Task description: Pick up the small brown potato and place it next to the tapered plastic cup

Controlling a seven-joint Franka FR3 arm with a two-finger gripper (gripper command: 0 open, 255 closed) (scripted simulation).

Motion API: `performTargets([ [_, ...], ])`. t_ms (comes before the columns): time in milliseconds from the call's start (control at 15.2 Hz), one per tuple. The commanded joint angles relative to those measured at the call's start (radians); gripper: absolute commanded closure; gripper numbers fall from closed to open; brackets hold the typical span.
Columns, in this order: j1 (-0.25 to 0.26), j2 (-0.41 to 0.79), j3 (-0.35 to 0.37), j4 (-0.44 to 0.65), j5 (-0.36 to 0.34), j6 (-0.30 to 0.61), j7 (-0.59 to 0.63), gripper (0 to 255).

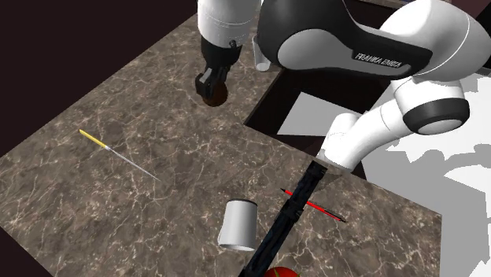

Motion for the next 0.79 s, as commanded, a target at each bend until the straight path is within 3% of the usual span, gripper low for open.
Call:
performTargets([
  [0,-0.009,0.002,-0.035,-0.006,-0.003,0.011,-0.045,255],
  [726,-0.074,0.062,-0.236,0.008,-0.021,0.070,-0.305,255],
])
